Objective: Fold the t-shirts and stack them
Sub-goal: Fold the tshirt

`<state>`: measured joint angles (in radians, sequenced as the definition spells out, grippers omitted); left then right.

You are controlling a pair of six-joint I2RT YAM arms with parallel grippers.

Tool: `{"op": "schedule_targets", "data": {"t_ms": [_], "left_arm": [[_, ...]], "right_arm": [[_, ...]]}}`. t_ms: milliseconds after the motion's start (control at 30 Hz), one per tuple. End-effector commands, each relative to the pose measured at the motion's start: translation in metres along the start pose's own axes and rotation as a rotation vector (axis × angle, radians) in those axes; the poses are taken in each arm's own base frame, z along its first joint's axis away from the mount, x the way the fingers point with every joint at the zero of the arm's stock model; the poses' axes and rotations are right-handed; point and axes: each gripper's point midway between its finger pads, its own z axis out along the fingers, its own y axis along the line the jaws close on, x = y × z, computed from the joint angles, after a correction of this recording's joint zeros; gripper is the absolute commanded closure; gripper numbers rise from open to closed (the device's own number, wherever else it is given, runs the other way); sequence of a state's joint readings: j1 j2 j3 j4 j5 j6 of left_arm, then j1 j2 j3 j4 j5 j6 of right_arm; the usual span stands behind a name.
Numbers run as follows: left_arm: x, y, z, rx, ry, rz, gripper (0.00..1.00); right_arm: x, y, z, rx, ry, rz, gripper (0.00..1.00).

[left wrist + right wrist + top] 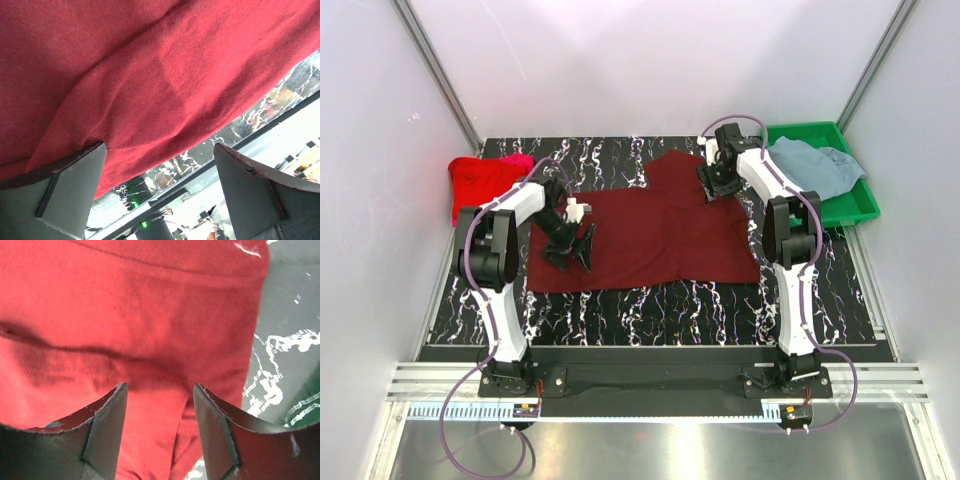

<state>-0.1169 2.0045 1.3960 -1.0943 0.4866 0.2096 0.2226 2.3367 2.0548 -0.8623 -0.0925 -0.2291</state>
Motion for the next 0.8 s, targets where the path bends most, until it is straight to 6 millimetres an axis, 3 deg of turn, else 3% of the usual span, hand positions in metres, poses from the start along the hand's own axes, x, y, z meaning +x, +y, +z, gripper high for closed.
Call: {"op": "schedule_targets", "data": {"t_ms": [0, 300, 467, 767], "left_arm": [[0.001, 0.006, 0.008, -0.037, -0.007, 0.045, 0.01], [0.003, 0.006, 0.009, -0.047, 0.002, 0.051, 0.01], [0.002, 0.006, 0.011, -0.049, 0.007, 0.052, 0.01], [0.002, 0.006, 0.013, -0.05, 0.014, 0.059, 0.01]], "right_arm": [[-0.015, 0.002, 0.001, -0.011, -0.036, 0.008, 0.38], [-0.005, -0.002, 0.009, -0.028, -0.007, 0.047, 0.46], [-0.012, -0.009, 0.003, -0.025, -0.036, 0.057, 0.71], [-0.024, -0.022, -0.012, -0.01, -0.089, 0.065, 0.8]]}}
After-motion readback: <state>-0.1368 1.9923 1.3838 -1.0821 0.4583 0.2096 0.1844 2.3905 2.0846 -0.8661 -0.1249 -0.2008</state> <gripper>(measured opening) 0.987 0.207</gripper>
